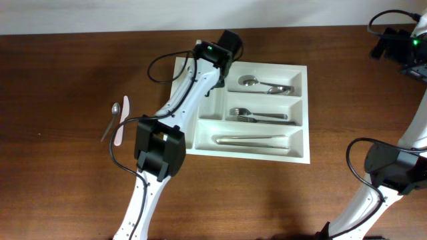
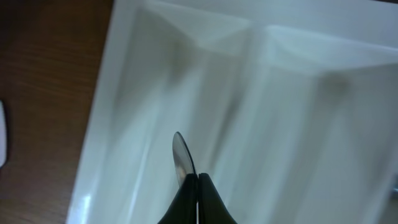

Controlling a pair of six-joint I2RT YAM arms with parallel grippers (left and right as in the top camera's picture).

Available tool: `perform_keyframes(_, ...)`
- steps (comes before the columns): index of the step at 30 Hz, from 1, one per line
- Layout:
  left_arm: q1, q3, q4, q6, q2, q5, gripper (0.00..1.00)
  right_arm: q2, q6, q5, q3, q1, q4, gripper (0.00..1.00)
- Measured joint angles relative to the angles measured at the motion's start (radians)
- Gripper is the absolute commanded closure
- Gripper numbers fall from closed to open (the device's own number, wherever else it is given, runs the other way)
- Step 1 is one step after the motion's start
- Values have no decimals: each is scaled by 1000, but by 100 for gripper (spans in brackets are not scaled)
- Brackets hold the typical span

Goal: Pack container
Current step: 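Carry the spoon into the tray's long left compartment and release it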

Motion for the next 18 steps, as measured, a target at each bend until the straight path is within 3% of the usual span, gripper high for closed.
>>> perform_keyframes(1, 6, 0, -6, 5, 0, -2, 41, 0, 0, 0, 0, 0, 0, 1)
perform_keyframes(3, 12, 0, -17, 31, 0, -6, 30, 0, 0, 0, 0, 0, 0, 2)
perform_keyframes(9, 29, 72, -201, 134, 1, -37, 24, 0, 0, 0, 0, 0, 0, 1)
perform_keyframes(12, 67, 162, -304, 153, 1, -60, 16, 0, 0, 0, 0, 0, 0, 1)
perform_keyframes(15, 141, 237, -393, 166, 0, -74, 8, 0, 0, 0, 0, 0, 0, 1)
perform_keyframes(18, 231, 252, -401, 181, -1, -67, 9, 0, 0, 0, 0, 0, 0, 1)
